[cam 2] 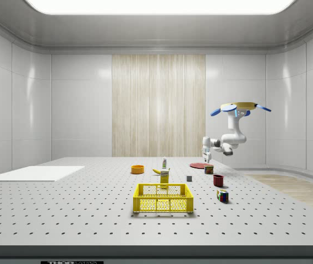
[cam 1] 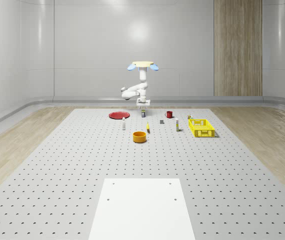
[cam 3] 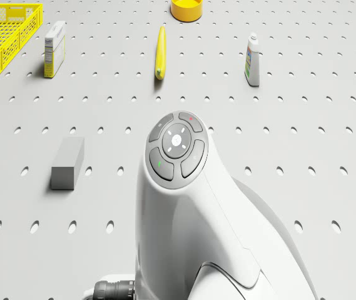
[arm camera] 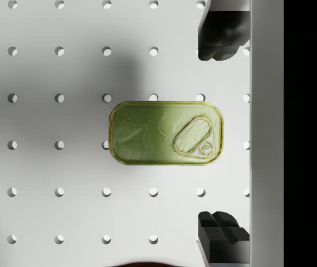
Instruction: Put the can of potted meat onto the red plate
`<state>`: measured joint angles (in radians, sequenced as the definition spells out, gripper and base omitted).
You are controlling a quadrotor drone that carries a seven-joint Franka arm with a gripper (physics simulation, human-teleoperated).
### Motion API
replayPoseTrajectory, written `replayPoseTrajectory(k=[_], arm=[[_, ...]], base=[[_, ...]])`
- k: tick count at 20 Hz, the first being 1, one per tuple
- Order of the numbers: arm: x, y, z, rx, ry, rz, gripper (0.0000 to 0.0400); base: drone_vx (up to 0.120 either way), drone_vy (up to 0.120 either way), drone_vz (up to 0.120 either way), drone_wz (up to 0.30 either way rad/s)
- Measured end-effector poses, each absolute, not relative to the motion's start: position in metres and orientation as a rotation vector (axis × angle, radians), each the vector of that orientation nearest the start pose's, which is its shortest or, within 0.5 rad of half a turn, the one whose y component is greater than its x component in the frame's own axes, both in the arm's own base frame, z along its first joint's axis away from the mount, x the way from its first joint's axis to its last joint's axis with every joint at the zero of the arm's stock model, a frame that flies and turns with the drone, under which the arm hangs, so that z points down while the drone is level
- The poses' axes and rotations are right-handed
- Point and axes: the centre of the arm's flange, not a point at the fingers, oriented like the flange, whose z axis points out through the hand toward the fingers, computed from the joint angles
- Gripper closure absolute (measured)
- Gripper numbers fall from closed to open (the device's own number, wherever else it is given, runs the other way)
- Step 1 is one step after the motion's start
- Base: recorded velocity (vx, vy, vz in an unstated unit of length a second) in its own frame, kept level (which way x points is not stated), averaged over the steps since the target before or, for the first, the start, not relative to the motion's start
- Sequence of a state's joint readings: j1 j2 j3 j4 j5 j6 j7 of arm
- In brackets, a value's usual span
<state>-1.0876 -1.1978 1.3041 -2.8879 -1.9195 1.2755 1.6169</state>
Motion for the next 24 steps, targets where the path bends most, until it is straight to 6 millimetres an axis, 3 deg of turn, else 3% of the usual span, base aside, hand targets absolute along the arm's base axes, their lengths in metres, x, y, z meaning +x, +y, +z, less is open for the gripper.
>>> replayPoseTrajectory(k=[9, 24], arm=[[0.307, 0.0, 0.493, 0.001, -0.002, 0.785, 0.0], [0.307, 0.0, 0.537, 0.001, -0.002, 0.785, 0.0]], base=[[-0.044, 0.0, -0.018, 0.0], [0.0, 0.0, 0.0, 0.0]])
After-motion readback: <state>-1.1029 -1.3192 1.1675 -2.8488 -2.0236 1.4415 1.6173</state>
